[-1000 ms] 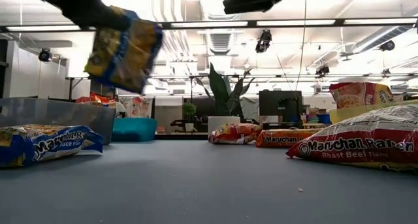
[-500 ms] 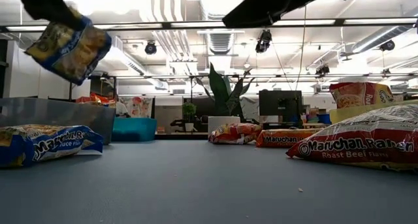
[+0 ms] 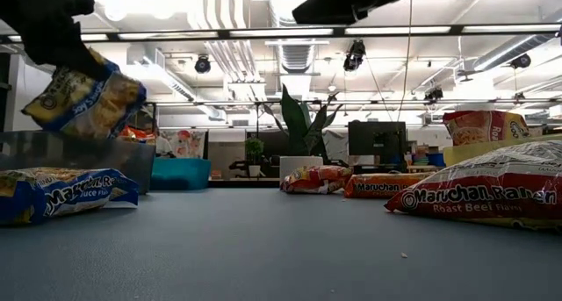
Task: Sort Maruchan noodles
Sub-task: Put the blue noodle pack into the black bin
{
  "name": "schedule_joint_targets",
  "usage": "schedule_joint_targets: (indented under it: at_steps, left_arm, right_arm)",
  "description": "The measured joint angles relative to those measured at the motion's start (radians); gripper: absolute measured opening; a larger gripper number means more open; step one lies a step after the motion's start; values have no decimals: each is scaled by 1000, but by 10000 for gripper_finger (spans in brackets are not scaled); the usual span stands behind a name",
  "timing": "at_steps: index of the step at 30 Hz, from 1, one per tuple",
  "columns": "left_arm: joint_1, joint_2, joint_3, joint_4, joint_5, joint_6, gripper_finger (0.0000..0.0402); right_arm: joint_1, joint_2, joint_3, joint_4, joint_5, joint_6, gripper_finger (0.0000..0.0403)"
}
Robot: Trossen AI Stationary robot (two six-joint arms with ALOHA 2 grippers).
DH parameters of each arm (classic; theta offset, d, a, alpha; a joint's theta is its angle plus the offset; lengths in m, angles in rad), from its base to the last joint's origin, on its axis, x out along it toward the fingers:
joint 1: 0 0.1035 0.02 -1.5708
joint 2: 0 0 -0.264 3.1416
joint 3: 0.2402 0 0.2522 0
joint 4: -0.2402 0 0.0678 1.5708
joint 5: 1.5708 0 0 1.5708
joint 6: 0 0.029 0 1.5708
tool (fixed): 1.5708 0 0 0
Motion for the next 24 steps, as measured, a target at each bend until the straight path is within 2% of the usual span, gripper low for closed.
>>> schedule_joint_targets:
  at_steps: [10, 19, 24]
  left_arm:
    - [0, 84, -76, 46, 3, -56, 45]
    - [0, 118, -137, 62, 4, -189, 45]
    - [0, 127, -159, 63, 0, -253, 66]
  right_arm:
    - [-5, 0, 0, -7, -11, -15, 270]
    - [-5, 0, 0, -14, -11, -28, 270]
    - [-5, 0, 0, -14, -11, -27, 270]
